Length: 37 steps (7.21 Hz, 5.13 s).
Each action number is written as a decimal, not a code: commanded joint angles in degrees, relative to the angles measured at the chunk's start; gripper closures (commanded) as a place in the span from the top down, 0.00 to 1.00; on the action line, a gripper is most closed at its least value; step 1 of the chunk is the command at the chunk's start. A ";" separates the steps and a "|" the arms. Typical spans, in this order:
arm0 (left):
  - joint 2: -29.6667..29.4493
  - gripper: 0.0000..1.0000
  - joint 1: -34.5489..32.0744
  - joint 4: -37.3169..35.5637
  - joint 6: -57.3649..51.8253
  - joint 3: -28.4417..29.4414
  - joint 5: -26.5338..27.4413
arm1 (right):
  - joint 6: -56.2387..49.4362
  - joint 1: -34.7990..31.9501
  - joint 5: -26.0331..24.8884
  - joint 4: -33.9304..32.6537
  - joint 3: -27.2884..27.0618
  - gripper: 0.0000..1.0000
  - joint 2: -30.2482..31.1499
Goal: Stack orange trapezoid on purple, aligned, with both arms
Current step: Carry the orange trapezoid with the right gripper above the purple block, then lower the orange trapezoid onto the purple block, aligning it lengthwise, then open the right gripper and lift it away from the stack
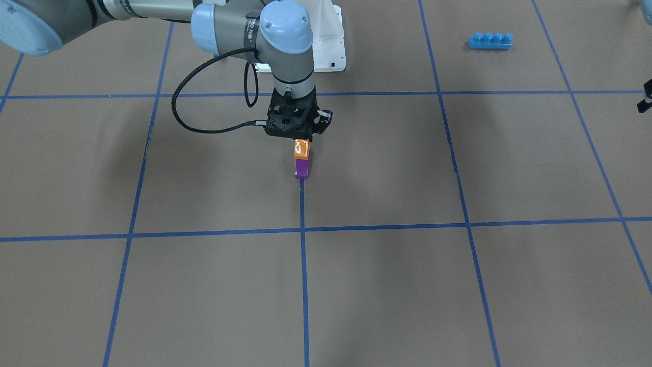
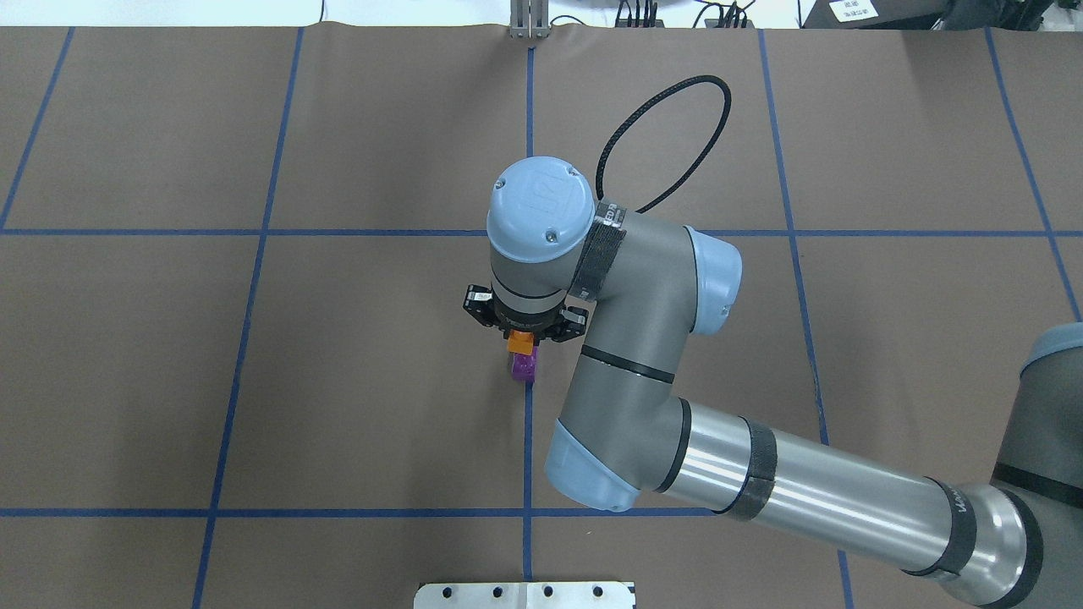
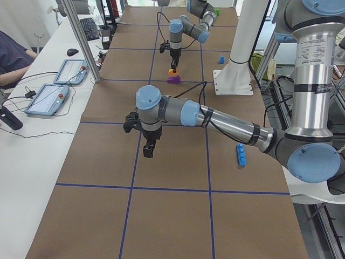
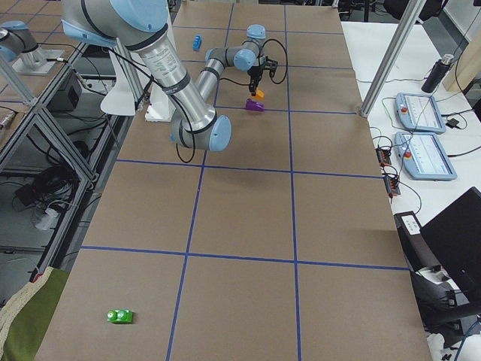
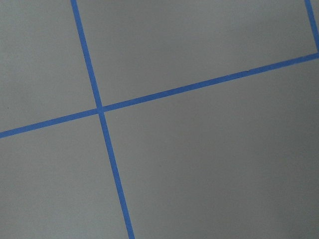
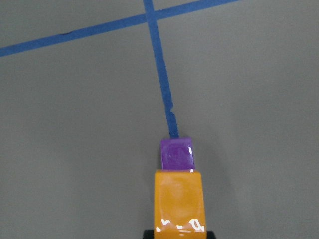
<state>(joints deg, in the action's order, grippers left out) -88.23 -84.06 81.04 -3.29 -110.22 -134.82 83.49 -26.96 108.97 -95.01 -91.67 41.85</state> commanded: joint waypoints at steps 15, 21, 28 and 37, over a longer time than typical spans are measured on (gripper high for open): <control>0.51 1.00 0.04 0.09 -0.23 0.18 0.00 | -2.28 3.14 -4.64 -0.71 1.94 0.00 0.34; 0.51 1.00 0.04 0.09 -0.23 0.53 0.00 | -3.60 3.67 -5.87 -0.44 2.11 0.99 0.34; 0.43 1.00 0.13 0.00 0.39 2.54 0.26 | -10.77 -6.39 0.95 -2.01 -5.76 1.00 5.05; 6.41 1.00 -4.62 9.49 -5.32 7.03 0.53 | -85.54 -52.36 18.56 -7.82 -14.59 1.00 43.72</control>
<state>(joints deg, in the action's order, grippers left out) -81.73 -88.70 90.39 -8.46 -103.62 -134.45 4.69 -74.31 127.29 -102.86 -106.26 80.74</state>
